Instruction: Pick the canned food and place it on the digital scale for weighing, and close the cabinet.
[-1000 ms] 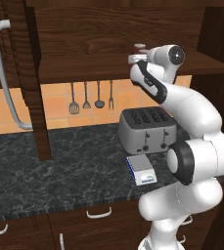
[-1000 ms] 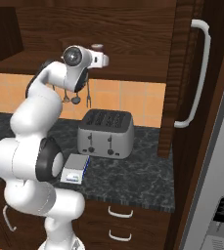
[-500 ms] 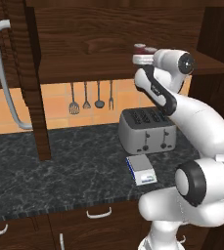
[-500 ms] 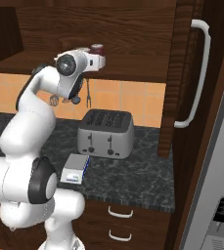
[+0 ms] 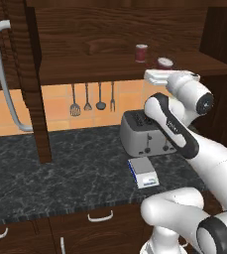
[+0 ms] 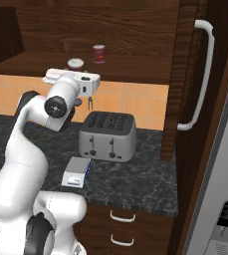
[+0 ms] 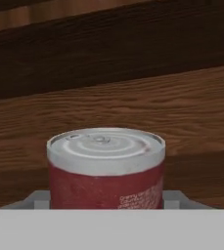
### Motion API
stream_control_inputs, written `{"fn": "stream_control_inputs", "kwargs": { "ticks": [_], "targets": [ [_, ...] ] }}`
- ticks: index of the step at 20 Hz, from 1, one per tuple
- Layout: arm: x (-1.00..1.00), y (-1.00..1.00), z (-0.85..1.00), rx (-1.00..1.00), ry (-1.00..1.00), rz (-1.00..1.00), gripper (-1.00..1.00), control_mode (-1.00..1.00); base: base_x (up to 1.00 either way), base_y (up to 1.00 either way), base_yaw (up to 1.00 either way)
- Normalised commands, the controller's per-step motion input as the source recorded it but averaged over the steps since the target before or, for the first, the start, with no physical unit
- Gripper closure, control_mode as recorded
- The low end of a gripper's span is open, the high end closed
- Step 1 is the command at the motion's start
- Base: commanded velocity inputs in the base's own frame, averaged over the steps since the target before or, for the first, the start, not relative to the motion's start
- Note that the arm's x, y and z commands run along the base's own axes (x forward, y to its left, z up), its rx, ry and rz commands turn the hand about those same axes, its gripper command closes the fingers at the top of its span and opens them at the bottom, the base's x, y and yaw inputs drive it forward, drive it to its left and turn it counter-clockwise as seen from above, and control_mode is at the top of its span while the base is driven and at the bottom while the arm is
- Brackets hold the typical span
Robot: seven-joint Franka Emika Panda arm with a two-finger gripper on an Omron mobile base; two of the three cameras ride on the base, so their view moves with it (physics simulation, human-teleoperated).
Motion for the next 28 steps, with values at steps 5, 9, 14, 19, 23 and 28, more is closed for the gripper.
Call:
{"fn": "stream_control_inputs", "kwargs": {
  "ticks": [5, 9, 14, 19, 23, 28],
  "targets": [
    [-1.00, -0.16, 0.00, 0.03, 0.04, 0.18, 1.00, -1.00, 0.00, 0.00, 0.00],
    [-0.86, -0.24, -0.05, -0.04, 0.10, 0.43, 1.00, -1.00, 0.00, 0.00, 0.00],
    [-0.25, 0.01, -0.78, -0.14, 0.09, 0.49, 1.00, -1.00, 0.00, 0.00, 0.00],
    [0.00, 0.07, -0.94, -0.20, 0.01, 0.42, 1.00, -1.00, 0.00, 0.00, 0.00],
    [0.00, 0.08, -0.73, -0.11, 0.02, 0.32, 1.00, -1.00, 0.00, 0.00, 0.00],
    [0.00, 0.10, -0.59, -0.06, 0.00, 0.24, 1.00, -1.00, 0.00, 0.00, 0.00]
  ]
}}
